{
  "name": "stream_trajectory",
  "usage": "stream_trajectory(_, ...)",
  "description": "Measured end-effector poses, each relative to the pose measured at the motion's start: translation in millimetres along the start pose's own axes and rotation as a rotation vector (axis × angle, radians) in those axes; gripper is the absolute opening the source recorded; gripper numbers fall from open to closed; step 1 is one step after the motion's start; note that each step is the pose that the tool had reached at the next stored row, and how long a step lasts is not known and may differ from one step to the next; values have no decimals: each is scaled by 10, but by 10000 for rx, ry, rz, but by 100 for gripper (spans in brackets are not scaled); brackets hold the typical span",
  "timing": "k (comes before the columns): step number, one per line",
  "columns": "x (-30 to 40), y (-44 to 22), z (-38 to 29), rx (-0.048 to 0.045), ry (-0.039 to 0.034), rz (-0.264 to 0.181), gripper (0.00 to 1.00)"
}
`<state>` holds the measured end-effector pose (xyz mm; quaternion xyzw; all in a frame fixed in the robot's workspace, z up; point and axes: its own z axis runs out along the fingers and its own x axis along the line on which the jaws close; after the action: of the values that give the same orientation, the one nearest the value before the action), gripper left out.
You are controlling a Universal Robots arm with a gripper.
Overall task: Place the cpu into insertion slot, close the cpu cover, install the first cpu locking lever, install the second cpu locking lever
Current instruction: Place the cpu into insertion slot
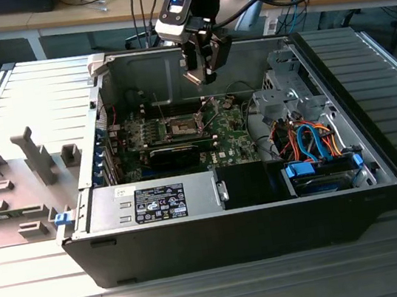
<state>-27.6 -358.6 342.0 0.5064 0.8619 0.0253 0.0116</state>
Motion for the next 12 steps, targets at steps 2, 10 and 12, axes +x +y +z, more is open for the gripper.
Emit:
stream_trajectory(2,0,0,0,-1,-1,12,54)
stream_trajectory(10,0,0,0,1,-3,48,54)
stream_trajectory(12,0,0,0,0,-6,82,54)
